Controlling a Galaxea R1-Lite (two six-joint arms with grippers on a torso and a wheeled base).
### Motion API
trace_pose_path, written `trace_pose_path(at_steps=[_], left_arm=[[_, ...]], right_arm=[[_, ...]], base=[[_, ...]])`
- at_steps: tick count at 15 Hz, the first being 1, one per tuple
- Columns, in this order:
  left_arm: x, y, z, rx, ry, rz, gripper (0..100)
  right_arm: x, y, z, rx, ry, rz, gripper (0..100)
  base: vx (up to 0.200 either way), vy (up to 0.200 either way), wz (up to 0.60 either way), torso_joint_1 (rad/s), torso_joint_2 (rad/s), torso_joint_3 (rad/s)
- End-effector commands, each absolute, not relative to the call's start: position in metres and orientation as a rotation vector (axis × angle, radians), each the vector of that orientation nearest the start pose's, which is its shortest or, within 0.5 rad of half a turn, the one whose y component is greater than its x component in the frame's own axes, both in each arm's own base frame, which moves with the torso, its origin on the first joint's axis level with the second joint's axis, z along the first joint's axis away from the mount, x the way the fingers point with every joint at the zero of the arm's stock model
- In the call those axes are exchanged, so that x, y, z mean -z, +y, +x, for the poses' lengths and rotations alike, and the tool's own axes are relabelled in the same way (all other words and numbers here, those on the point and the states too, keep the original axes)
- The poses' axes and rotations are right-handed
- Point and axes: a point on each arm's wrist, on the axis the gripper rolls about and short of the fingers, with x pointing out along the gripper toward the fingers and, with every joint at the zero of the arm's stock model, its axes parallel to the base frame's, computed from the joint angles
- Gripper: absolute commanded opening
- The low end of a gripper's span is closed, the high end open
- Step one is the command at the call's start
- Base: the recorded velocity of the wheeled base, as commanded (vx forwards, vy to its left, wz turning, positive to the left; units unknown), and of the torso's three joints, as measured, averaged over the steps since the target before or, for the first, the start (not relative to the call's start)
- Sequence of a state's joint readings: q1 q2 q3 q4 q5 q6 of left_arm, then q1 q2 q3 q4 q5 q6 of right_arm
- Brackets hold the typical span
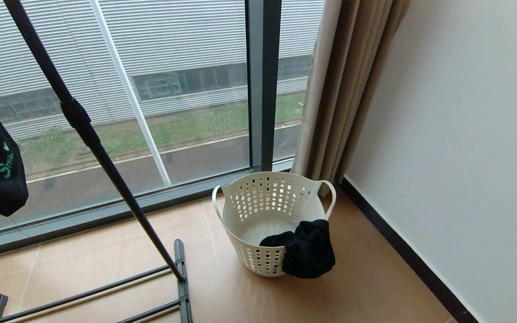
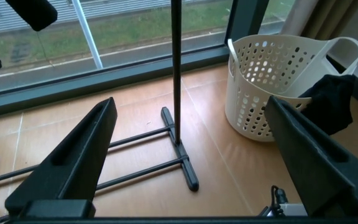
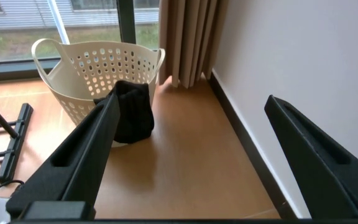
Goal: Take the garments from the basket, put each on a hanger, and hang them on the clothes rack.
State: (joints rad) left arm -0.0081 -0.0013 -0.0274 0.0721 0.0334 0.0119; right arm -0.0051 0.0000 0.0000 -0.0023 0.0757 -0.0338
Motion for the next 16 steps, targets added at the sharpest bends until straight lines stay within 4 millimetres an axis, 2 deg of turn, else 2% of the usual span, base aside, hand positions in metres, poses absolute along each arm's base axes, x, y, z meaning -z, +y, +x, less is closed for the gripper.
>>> trace_pose_path(at_steps=[1,16], left_arm=[[-0.0757,0.001,-0.0251,-0.026,0.045,0.013,100],[-0.0757,0.001,-0.0251,-0.026,0.045,0.013,100]], right_arm=[[-0.0758,0.0018,-0.0227,-0.072,-0.003,-0.035,100],[-0.0757,0.0018,-0.0227,-0.069,-0.001,-0.037,100]], base=[[0.0,0.0,0.0,0.002,0.0,-0.198],[0.0,0.0,0.0,0.003,0.0,-0.194]])
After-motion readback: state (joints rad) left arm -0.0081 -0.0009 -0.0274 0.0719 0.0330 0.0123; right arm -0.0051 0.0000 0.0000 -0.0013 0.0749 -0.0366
